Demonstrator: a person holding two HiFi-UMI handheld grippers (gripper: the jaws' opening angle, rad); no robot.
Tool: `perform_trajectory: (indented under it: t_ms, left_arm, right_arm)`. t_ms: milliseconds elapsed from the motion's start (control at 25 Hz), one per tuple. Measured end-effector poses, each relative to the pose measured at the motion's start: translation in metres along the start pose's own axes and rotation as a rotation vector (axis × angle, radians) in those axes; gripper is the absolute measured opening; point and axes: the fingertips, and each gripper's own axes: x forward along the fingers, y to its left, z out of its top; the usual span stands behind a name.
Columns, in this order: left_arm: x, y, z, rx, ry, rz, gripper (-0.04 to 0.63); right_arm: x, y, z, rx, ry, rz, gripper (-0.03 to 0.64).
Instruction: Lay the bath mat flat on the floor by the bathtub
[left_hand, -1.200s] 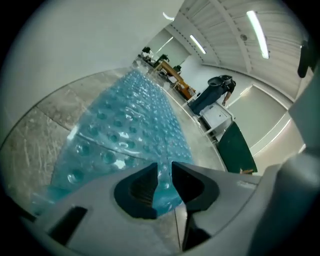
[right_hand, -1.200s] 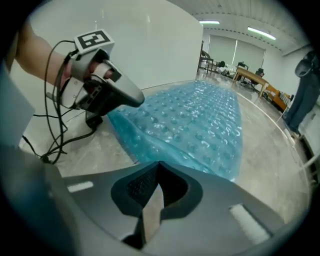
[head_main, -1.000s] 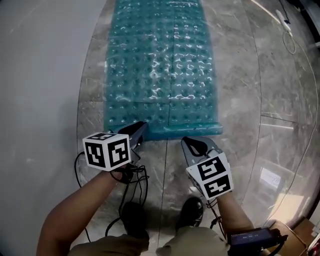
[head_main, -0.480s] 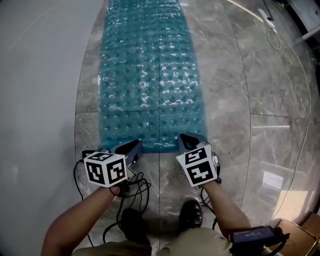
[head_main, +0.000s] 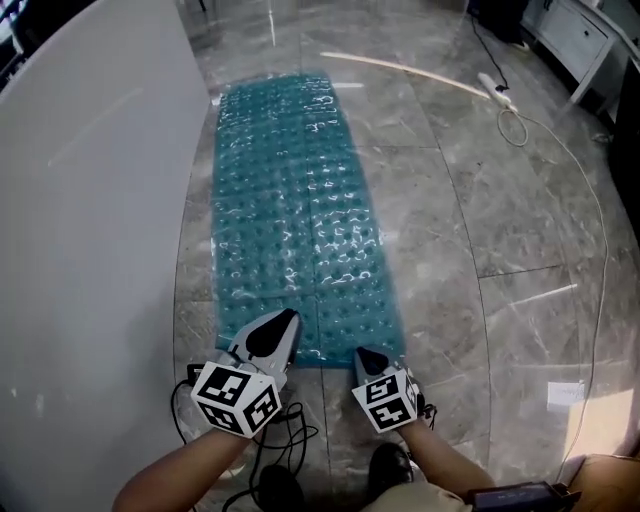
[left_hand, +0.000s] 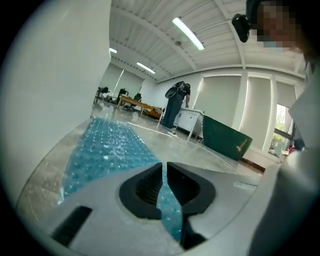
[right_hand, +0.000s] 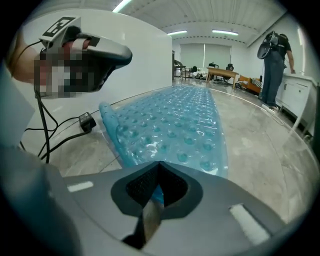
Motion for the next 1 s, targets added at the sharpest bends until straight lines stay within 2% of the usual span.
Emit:
perform_trajectory:
  t_ms: [120,280,400,480,680,800,1000]
  left_arm:
    - [-0.004,-0.002,0.025,0.067,-0.067,0.039,0.043]
    - [-0.004,-0.006,0.035,0.053,-0.111,0.060,0.038]
    - [0.000,-0.012,0.047,0.064,-0.140,0.065,0.002]
    - [0.000,-0.016,0.058,0.084,-0.169,0.072,0.002]
    - [-0.002,-0.022,0.067,0.129,-0.197,0.087,0.002]
    - [-0.005,-0.020,0.063,0.112,-0.195,0.111,0.003]
    - [-0.010,-0.020,0.078,0.139,-0.254,0.139,0.003]
  right_arm:
    - [0.001,-0.006,0.013,0.032,-0.024,0.036,0.008]
    - [0.006,-0.023,0.032,0.104,-0.023,0.033,0.008]
    - [0.009,-0.033,0.046,0.100,-0.027,0.021,0.008]
    - [0.007,-0.038,0.057,0.090,-0.057,0.002,0.006]
    - [-0.009,-0.049,0.082,0.094,-0.163,-0.032,0.006]
    - [-0.030,-0.051,0.098,0.104,-0.237,-0.048,0.007]
    - [-0.077,-0.037,0.163,0.100,-0.458,-0.031,0.006]
